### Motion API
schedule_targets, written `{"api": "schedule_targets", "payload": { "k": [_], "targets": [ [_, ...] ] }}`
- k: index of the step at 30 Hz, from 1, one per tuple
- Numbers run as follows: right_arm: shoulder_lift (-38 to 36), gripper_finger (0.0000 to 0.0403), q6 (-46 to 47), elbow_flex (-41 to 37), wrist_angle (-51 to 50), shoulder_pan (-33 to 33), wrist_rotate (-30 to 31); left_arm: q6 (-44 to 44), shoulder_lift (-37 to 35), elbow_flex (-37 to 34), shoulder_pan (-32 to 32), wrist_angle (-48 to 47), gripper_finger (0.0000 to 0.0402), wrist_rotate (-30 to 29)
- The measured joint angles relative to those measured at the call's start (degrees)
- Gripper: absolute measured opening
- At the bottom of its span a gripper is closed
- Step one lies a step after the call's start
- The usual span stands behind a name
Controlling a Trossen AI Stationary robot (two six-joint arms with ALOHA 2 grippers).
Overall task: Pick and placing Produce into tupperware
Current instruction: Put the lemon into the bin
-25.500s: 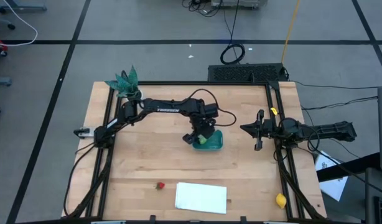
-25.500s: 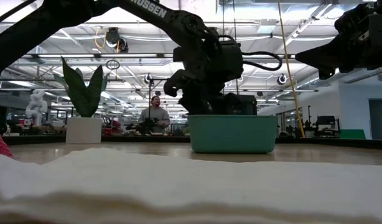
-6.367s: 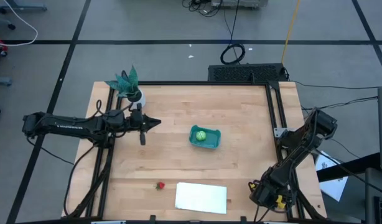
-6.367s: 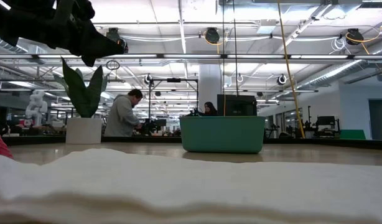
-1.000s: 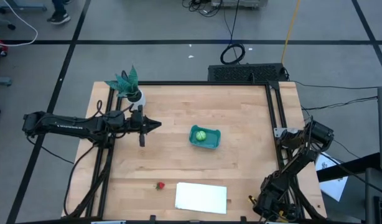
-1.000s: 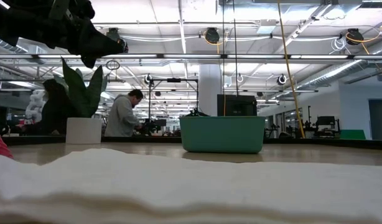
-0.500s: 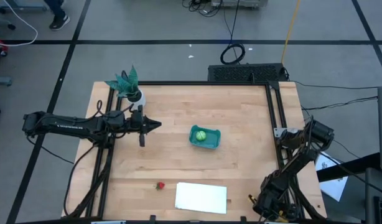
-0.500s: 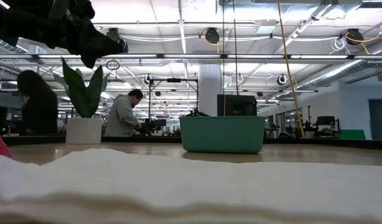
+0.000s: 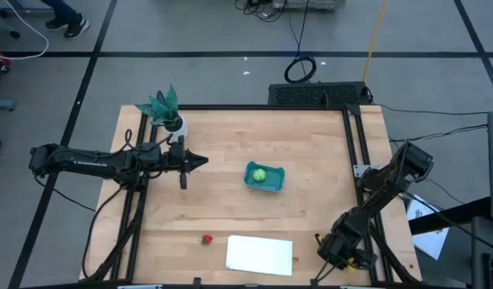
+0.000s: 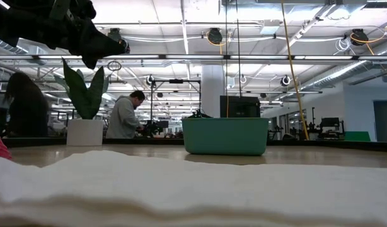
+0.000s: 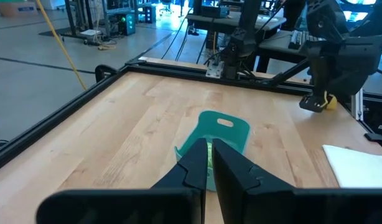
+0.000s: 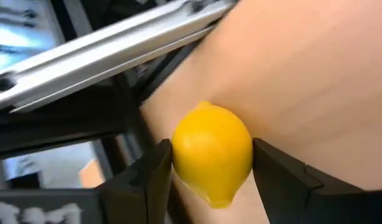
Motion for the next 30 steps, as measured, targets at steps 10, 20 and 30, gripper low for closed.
{"api": "schedule_targets", "payload": {
  "k": [10, 20, 30],
  "targets": [
    [-5.74, 0.0181, 0.12, 0.07, -2.71, -4.71, 12.48, 0.09, 0.0, 0.0, 0.0, 0.26, 0.0026, -0.02],
    [-10.9, 0.0181, 3.77, 0.11, -1.79, -9.23, 24.32, 2.48, 0.0, 0.0, 0.0, 0.33, 0.0026, 0.21],
    [-19.29, 0.0181, 3.82, 0.15, 2.57, -17.13, 32.63, 7.73, 0.0, 0.0, 0.0, 0.26, 0.0026, 0.33]
  ]
}}
